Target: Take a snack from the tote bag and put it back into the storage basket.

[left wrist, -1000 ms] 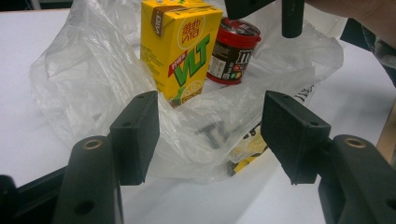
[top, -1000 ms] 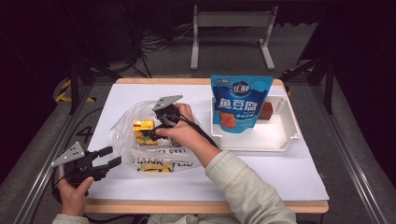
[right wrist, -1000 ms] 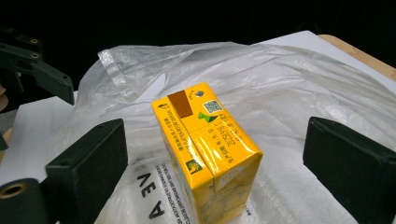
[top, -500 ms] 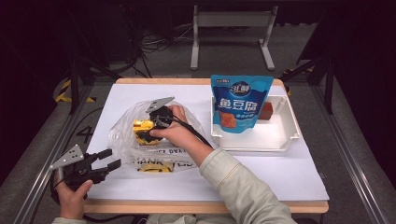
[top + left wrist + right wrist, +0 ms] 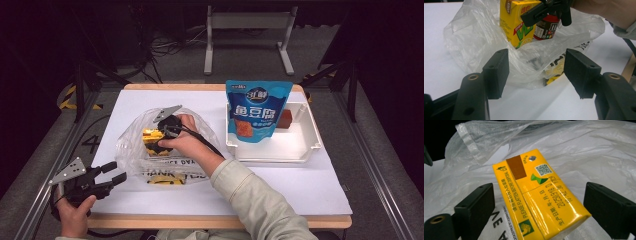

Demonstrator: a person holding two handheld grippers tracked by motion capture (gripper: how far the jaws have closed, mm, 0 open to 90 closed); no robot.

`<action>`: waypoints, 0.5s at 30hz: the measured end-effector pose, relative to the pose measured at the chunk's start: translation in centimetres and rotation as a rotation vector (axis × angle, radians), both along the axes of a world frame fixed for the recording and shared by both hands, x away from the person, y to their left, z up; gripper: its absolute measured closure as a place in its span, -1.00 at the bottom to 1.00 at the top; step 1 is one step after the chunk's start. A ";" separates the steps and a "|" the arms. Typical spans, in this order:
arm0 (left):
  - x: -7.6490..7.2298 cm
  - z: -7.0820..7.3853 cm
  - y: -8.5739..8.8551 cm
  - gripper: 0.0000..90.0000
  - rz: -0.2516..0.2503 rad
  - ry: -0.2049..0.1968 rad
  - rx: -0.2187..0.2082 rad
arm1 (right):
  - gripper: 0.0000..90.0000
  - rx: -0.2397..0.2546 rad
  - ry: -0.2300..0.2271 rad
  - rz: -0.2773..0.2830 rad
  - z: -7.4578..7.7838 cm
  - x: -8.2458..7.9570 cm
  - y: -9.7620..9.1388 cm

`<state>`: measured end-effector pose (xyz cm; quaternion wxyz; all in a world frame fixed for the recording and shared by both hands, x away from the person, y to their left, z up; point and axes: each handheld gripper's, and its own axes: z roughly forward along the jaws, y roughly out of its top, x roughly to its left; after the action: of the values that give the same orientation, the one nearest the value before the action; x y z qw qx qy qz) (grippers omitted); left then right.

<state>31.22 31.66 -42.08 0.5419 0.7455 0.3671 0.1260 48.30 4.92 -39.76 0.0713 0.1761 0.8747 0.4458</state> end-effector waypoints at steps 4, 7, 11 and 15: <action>0.0 0.0 0.0 -0.16 0.000 -0.001 0.001 | -0.63 -0.024 0.004 0.022 -0.2 0.0 0.3; 0.1 0.0 0.0 -0.16 -0.002 -0.002 0.002 | -0.61 -0.038 0.004 0.033 -0.3 -0.1 0.5; 0.1 0.0 0.0 -0.16 -0.003 0.000 0.000 | -0.47 -0.065 0.001 0.045 -0.7 -0.1 0.9; 0.1 0.0 0.1 -0.16 0.002 -0.002 -0.004 | -0.36 -0.081 0.002 0.046 -0.9 -0.1 1.0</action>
<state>31.30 31.72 -42.11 0.5434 0.7441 0.3675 0.1265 48.19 5.95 -40.68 0.0673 0.1535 0.8958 0.4115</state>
